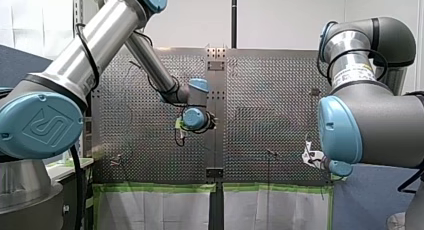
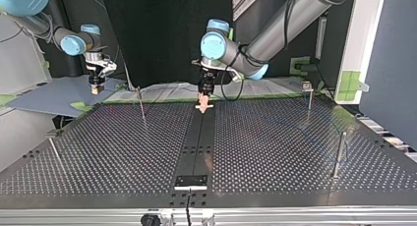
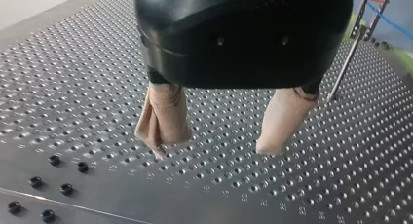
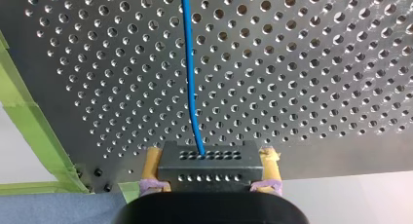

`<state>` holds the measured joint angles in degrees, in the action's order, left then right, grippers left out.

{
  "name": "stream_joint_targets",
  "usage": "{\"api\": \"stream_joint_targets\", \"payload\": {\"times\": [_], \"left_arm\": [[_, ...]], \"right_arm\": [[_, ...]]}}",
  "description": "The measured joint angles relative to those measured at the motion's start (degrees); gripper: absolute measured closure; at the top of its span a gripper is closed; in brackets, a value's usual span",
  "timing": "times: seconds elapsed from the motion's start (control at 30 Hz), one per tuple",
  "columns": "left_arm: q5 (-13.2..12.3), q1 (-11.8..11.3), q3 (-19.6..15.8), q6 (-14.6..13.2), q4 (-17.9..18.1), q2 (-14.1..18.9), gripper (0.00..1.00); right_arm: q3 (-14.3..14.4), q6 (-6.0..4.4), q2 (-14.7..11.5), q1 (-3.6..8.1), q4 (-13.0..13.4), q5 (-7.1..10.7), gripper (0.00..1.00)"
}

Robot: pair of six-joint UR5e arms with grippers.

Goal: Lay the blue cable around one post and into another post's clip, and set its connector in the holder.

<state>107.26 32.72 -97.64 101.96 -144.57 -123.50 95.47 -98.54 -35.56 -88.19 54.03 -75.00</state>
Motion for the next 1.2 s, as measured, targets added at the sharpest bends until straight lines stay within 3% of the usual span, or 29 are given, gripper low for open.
{"api": "stream_joint_targets", "payload": {"times": [0.23, 0.43, 0.7, 1.2], "left_arm": [[-0.7, -0.2, -3.5, 0.8, -0.1, 3.5, 0.0], [0.9, -1.2, -7.0, 2.9, 0.0, 7.0, 0.0], [4.7, -5.5, -11.7, 6.1, -0.9, 11.7, 0.0], [3.3, -13.9, -20.1, 13.0, 0.6, 20.1, 0.0]], "right_arm": [[0.0, -0.01, 0.1, 0.0, 0.1, 0.04, 0.99], [0.0, -0.01, 0.3, 0.01, 0.1, 0.08, 0.99], [0.0, 0.0, 0.4, 0.0, 0.3, 0.11, 0.99], [0.0, 0.0, 0.8, 0.03, 0.8, 0.11, 0.99]]}}
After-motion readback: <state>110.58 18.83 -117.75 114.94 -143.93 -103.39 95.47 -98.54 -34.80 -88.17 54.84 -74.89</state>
